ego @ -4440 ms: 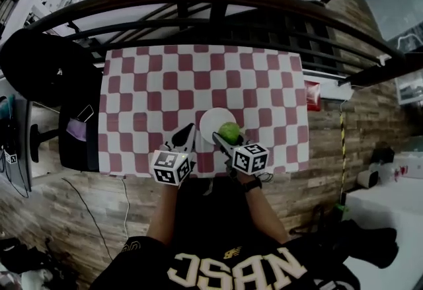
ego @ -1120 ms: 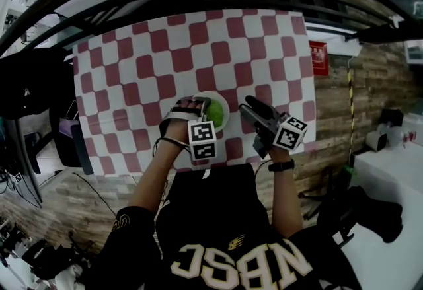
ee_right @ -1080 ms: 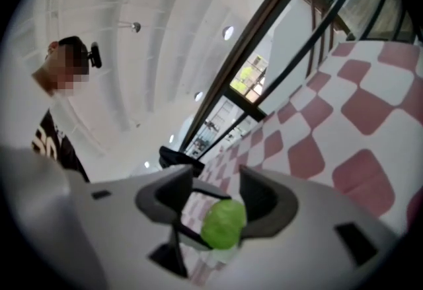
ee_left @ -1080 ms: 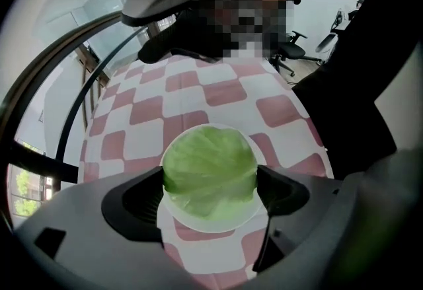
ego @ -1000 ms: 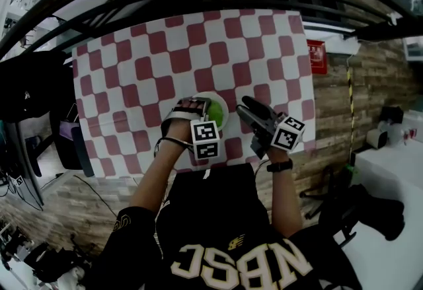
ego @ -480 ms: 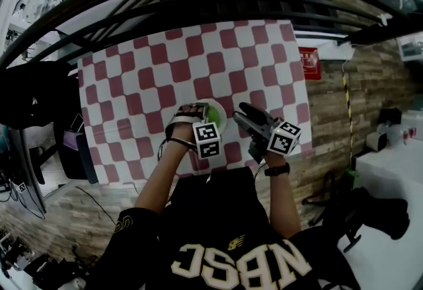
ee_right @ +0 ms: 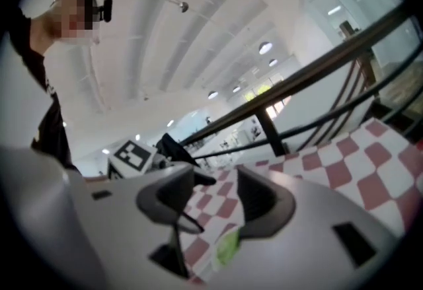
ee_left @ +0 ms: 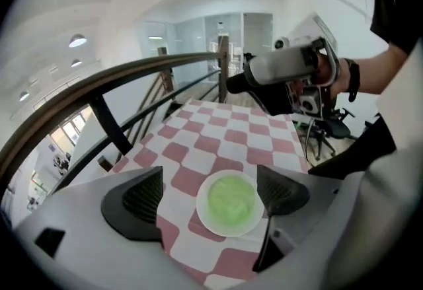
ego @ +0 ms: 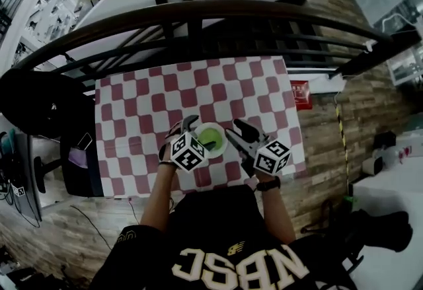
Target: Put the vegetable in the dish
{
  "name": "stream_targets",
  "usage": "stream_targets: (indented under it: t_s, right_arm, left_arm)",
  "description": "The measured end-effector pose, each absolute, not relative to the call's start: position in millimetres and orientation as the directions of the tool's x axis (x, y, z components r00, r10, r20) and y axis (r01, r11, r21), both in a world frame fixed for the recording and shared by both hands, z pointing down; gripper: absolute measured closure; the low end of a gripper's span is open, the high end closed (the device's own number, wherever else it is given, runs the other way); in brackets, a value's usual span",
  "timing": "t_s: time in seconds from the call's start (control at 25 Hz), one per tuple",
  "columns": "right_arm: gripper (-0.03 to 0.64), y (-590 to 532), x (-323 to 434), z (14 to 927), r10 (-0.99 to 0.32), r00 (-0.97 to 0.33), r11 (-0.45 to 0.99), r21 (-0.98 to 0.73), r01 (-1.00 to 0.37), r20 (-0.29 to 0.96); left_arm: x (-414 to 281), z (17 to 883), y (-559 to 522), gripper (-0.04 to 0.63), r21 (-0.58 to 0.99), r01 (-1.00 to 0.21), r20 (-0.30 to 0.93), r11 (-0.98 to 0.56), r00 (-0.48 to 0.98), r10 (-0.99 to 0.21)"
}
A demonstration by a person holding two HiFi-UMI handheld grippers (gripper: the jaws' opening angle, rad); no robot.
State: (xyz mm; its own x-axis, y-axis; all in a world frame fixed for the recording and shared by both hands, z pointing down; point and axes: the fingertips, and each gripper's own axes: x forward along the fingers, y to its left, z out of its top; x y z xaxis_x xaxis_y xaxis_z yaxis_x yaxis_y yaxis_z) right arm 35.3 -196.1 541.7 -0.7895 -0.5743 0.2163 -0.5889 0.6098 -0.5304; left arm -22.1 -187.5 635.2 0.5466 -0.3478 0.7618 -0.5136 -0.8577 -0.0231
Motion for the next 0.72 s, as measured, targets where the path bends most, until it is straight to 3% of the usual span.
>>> stream_targets:
  t_s: [0.12,0.24,0.28,0.4,0.72]
  right_arm:
    - [0.429,-200.2,25.4,514.2,-0.622,-0.759,0.630,-0.451,-0.632,0.194]
    - [0.503,-200.5,21.4,489.9,-0.702,-0.674,0.600,-0.318,-0.734,0.231]
    - [0.544,-199.4,20.4,479.2,-0.732,-0.637,0.582,-0.264,-0.769,0.243]
    - [0.572,-192.0,6.5,435.1,-0.776,-0.597,0.579,-0.146,-0.802,0.202]
    - [0.592,-162.9,-13.2,381.1,-0.819,-0.562,0.555,-0.085,-0.827,0.117]
  left_arm:
    - [-37.7,594.6,-200.8,0.133,-0.039,-0.611,0.690,-0.791,0.555,-0.463]
    - [-54.3,555.5,-202.2,0.158,-0.047,-0.682,0.613,-0.730,0.558,-0.560]
    - [-60.3,541.3,-200.9,0.187,-0.039,-0.707,0.577,-0.706,0.561,-0.593]
    - [-80.9,493.6,-198.5,0.327,-0.019,-0.780,0.449,-0.625,0.552,-0.702]
    - [-112.8,405.0,-180.9,0.526,-0.029,-0.895,0.159,-0.445,0.435,-0.886]
